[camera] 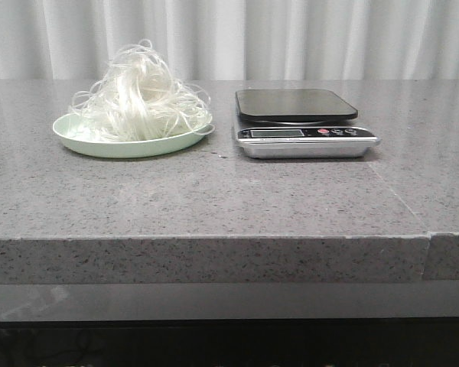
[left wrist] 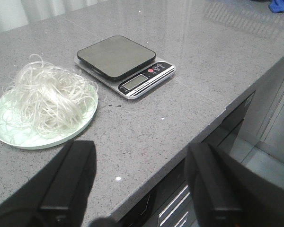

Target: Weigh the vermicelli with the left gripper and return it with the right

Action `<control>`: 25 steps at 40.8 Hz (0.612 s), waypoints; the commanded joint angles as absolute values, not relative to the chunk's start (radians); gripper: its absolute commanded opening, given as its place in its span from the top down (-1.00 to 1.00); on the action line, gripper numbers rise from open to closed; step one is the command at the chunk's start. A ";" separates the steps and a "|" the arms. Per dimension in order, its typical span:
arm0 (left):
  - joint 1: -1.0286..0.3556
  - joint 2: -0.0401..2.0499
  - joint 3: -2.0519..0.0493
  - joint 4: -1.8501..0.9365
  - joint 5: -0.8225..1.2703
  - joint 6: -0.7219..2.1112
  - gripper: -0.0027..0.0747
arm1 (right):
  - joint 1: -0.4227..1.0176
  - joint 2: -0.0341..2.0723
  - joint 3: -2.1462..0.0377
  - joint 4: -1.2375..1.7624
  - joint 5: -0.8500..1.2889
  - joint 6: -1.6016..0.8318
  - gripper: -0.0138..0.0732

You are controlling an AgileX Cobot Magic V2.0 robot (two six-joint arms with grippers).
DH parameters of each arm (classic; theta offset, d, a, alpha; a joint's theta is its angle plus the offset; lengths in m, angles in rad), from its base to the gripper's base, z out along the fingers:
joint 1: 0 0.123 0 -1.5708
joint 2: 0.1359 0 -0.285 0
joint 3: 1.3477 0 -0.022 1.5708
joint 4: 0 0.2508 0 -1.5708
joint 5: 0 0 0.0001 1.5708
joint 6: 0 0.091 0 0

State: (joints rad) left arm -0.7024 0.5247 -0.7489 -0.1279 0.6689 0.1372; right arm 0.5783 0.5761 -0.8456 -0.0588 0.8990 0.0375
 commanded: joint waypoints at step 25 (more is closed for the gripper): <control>-0.702 0.529 -0.775 -0.138 0.594 0.136 0.56 | 0.572 0.577 -0.870 -0.074 0.831 0.035 0.34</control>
State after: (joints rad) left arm -0.7024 0.5247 -0.7489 -0.1279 0.6689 0.1372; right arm 0.5783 0.5761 -0.8456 -0.0588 0.8990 0.0375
